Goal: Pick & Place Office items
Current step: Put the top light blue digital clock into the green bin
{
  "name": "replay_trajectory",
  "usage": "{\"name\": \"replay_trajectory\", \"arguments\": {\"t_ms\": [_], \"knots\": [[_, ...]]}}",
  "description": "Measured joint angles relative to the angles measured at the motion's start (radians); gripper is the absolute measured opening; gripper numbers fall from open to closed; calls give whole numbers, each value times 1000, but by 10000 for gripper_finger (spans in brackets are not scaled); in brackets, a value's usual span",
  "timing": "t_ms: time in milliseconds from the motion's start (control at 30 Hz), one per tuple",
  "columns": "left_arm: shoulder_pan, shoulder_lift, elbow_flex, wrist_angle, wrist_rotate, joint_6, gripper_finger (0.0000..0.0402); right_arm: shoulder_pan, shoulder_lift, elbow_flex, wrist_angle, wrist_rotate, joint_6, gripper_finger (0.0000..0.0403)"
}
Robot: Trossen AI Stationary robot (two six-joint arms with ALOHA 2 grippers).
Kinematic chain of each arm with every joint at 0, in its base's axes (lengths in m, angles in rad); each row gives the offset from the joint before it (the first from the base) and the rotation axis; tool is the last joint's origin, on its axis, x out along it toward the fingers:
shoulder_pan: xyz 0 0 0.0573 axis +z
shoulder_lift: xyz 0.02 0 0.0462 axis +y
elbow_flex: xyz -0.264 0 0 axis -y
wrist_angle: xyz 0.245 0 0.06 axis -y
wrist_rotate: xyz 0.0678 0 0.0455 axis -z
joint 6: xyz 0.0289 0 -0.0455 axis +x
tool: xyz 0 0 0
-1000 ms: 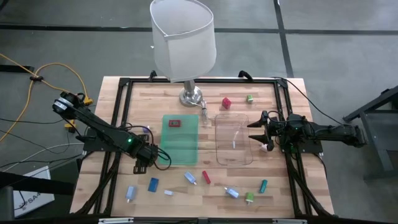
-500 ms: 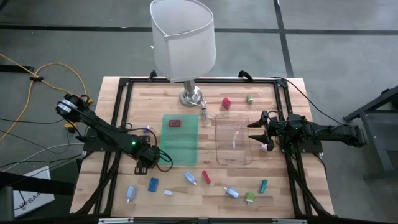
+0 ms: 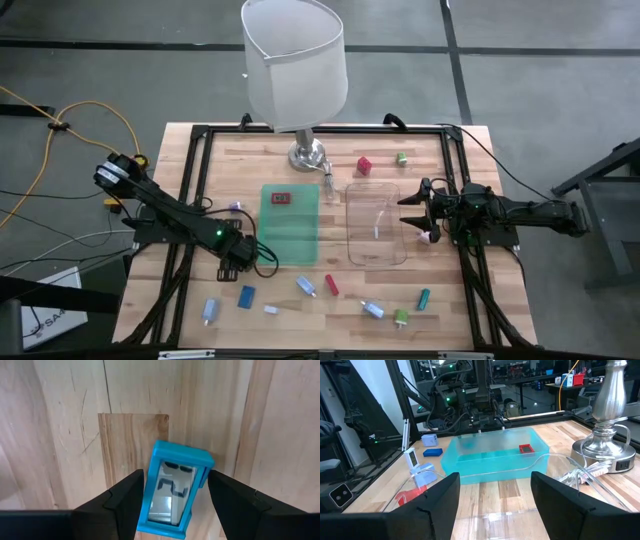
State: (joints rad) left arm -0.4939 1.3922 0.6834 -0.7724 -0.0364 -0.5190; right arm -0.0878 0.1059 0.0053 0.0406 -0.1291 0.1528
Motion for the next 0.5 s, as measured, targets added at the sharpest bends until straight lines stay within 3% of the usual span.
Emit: {"name": "replay_trajectory", "arguments": {"t_ms": [500], "knots": [[0, 0, 1, -1, 0, -1, 157, 0, 0, 0, 0, 0, 0, 232]]}}
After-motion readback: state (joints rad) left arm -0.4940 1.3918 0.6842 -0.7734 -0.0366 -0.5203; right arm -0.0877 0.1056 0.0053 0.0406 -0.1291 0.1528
